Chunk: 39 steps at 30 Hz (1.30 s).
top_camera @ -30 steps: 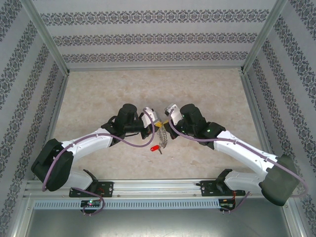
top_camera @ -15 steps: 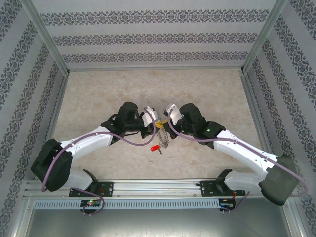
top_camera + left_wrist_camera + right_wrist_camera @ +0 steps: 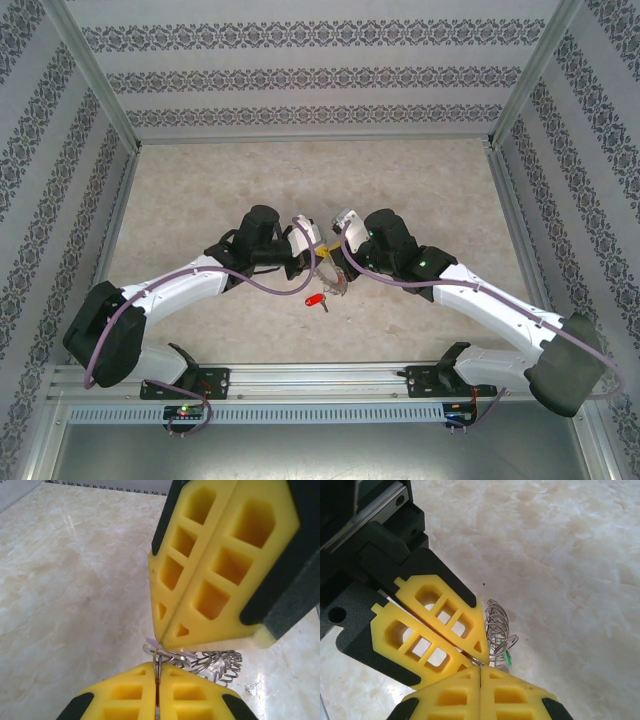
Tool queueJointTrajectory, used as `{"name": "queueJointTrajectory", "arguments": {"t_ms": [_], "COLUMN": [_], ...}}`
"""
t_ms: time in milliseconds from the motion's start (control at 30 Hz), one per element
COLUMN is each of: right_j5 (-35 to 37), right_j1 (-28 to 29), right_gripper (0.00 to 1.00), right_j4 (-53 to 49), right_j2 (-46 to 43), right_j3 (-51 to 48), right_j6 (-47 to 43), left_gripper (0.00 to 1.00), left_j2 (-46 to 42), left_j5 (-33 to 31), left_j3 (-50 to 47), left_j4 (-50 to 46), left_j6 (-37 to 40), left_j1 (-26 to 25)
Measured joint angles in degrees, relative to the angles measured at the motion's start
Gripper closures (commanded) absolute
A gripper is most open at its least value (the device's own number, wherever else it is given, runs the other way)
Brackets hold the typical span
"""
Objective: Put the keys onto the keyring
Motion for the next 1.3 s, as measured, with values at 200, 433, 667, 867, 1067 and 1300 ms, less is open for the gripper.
{"name": "queueJointTrajectory", "arguments": {"t_ms": [200, 433, 667, 867, 1067, 1300], "right_j5": [0.52, 1.14, 0.68, -0.63, -1.73, -2.16], "right_j1": [-0.57, -1.57, -2.27, -2.64, -2.64, -2.64], "right_gripper": [1.0, 1.0, 1.0, 1.0, 1.0, 1.0], "right_j4": [-0.2, -0.33, -0.46, -0.31, -0.04, 0.0], "right_j2": [-0.09, 1.79, 3.3, 2.93, 1.9, 1.62], "right_j3": [-0.09, -0.09, -0.09, -0.09, -0.09, -0.11], "right_j6": [1.86, 4.15, 6.01, 6.38, 6.56, 6.78], "left_gripper": [1.0, 1.0, 1.0, 0.98, 0.85, 0.79], "left_j2": [0.0, 0.13, 0.9, 0.98, 1.09, 1.09], "left_j5": [-0.09, -1.36, -1.55, -1.53, -1.51, -1.57], "left_j3": [0.0, -0.11, -0.2, -0.2, -0.2, -0.24], "left_j4": [0.04, 0.24, 0.85, 1.33, 1.51, 1.49], "left_j6": [0.28, 0.28, 0.22, 0.22, 0.15, 0.24], "left_j1": [0.0, 0.0, 0.0, 0.0, -0.22, -0.22]}}
